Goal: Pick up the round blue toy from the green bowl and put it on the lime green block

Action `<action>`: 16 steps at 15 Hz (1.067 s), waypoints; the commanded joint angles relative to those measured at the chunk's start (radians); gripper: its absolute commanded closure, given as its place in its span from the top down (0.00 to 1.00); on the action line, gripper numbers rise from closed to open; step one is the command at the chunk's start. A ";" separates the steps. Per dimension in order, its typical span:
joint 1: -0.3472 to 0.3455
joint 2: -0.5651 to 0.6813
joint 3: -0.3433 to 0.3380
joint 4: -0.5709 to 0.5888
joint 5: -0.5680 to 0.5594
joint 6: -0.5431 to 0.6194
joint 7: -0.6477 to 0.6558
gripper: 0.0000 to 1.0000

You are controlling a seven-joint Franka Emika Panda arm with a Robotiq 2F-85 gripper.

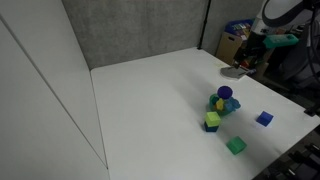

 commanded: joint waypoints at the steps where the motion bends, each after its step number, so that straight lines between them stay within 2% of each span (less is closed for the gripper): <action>1: 0.002 0.081 -0.005 0.049 -0.018 -0.002 0.033 1.00; 12: 0.025 0.338 -0.008 0.158 -0.028 0.170 0.045 1.00; 16: 0.044 0.412 -0.014 0.199 -0.036 0.173 0.065 1.00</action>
